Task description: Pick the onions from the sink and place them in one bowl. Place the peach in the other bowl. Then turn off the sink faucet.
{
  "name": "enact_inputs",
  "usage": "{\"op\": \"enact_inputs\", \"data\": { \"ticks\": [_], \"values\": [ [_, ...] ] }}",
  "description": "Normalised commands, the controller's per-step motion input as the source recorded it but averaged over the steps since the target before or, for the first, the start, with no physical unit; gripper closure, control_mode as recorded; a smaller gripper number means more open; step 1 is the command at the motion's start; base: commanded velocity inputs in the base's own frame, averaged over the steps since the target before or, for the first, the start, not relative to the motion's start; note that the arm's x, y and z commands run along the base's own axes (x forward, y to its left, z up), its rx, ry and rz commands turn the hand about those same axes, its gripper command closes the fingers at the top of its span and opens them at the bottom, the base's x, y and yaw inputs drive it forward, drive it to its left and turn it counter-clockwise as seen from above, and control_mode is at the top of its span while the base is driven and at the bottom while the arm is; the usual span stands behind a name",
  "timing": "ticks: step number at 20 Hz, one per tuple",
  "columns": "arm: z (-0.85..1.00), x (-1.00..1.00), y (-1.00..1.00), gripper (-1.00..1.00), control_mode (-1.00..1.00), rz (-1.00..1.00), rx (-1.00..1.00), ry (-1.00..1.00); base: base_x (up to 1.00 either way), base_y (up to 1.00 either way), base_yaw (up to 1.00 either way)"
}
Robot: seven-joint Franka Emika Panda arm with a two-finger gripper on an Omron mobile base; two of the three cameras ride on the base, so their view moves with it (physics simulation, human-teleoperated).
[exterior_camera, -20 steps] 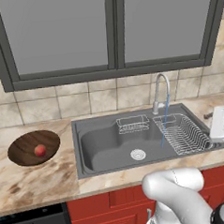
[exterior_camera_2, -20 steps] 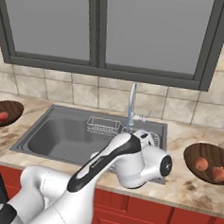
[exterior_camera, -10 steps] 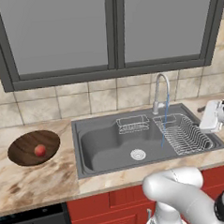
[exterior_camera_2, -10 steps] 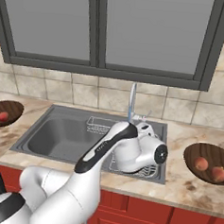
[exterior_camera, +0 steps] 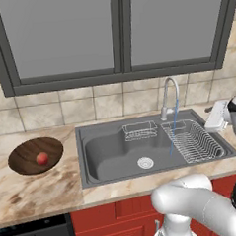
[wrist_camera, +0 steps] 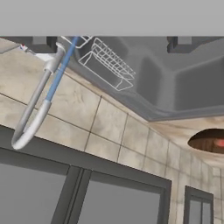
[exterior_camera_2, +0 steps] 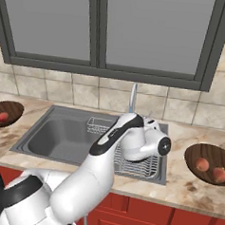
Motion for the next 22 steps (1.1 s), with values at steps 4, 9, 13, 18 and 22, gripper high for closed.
{"op": "enact_inputs", "data": {
  "ticks": [4, 9, 13, 18, 22],
  "values": [
    [0.00, 0.37, -0.25, -1.00, -1.00, 0.00, 0.02, 0.00, 0.00, 0.00, 0.00],
    [0.00, 0.42, -0.14, -1.00, -1.00, 0.00, 0.00, 0.00, 0.00, 0.00, 0.00],
    [0.00, 0.40, -0.04, -1.00, -1.00, 0.00, 0.00, 0.00, 0.00, 0.00, 0.00],
    [0.00, 0.26, -0.09, -1.00, -1.00, 0.00, 0.00, 0.00, 0.00, 0.00, 0.00],
    [-0.06, 0.15, -0.03, -1.00, -1.00, 0.00, 0.00, -0.03, 0.00, 0.00, 0.00]
  ]
}}
